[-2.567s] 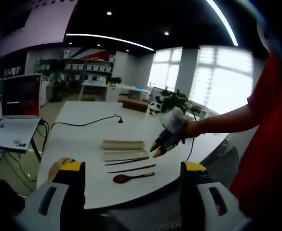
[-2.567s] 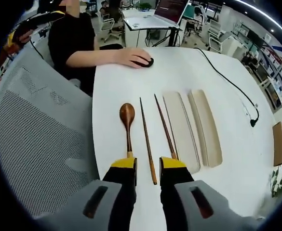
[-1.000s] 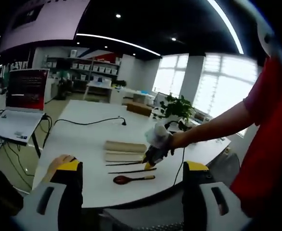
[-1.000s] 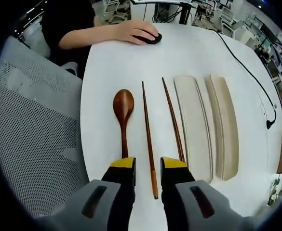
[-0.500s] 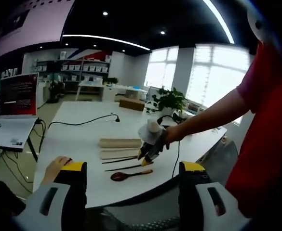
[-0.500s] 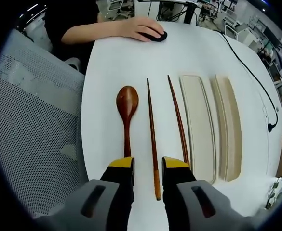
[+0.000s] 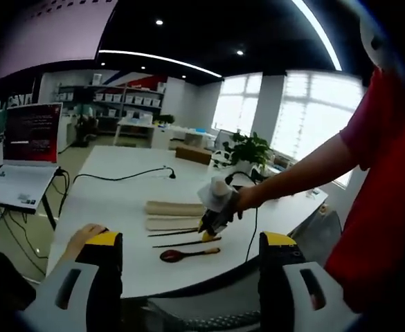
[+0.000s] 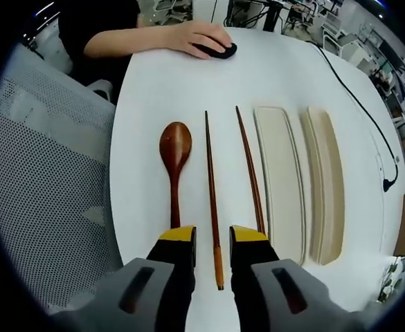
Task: Arrange the utensils inside the cutlery case until each visible utensil rests in its matching compartment.
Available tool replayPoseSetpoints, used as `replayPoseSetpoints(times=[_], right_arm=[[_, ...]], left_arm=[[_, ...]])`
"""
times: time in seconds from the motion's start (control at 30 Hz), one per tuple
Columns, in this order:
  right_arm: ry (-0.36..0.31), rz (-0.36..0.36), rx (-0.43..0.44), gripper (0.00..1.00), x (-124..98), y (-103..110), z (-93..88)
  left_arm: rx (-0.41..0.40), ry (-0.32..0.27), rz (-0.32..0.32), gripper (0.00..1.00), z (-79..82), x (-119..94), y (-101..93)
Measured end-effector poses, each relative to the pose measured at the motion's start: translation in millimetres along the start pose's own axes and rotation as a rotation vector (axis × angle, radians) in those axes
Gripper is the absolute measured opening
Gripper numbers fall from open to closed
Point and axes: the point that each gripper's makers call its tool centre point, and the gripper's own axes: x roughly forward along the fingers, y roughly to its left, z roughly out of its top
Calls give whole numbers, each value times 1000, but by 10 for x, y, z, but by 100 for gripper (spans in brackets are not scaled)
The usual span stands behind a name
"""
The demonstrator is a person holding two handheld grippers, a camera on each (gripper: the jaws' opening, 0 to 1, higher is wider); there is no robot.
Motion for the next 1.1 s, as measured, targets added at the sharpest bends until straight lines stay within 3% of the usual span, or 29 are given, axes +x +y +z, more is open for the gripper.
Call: replayPoseSetpoints(times=[0.57, 1.1], right_arm=[[12, 15, 3, 15, 70, -4, -26], [17, 5, -7, 19, 97, -55, -64]], left_arm=[[-28, -24, 40, 82, 52, -66, 101], [-22, -19, 29, 81, 70, -14, 89]])
